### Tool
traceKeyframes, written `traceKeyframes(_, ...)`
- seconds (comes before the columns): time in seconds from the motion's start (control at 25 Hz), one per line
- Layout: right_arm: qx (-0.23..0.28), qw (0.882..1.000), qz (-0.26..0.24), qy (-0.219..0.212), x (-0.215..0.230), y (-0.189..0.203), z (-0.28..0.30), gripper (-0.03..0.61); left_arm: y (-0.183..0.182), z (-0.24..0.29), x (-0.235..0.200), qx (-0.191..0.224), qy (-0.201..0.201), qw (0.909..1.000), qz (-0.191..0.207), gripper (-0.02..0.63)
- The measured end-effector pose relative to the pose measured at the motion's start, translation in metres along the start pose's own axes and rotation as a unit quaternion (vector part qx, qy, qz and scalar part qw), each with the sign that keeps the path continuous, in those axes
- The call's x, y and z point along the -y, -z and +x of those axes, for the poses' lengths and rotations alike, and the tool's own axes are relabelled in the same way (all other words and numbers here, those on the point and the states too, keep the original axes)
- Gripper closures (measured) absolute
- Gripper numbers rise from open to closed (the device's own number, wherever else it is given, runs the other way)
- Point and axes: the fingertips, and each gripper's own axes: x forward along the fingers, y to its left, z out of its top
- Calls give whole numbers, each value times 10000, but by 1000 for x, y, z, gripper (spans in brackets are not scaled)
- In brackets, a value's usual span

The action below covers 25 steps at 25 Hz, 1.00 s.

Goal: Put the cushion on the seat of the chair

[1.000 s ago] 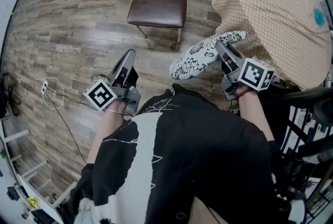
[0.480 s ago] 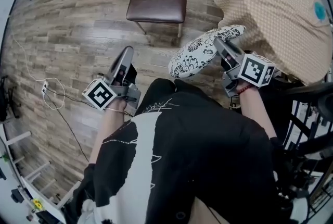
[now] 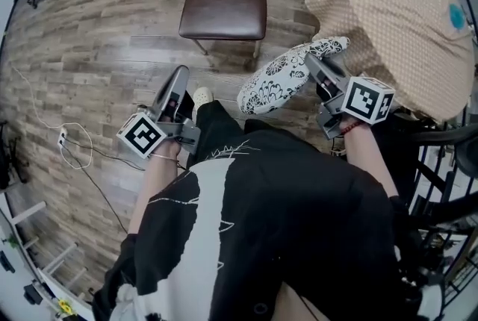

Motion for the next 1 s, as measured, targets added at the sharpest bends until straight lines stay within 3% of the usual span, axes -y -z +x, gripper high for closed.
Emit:
traceKeyframes(0.16,238,9995,85,194,-10,-12,20,547,-28,18,-18,-246,110,9996,4,600)
traceKeyframes(0.32,359,9977,383,419,-11,-24,81,546,-79,43,-66,-537,67,9985,-51,600)
traceKeyframes(0.48,470,9959,501,586,-17,-37,118,546,-117,62,-85,-729,237,9970,55,600)
traceKeyframes(0.84,456,9943,653,712,-38,-46,184,546,-165,86,-127,-1010,434,9939,-54,600)
traceKeyframes(1.0,429,9934,755,743,-48,-43,212,546,-179,86,-151,-1175,331,9925,-98,601)
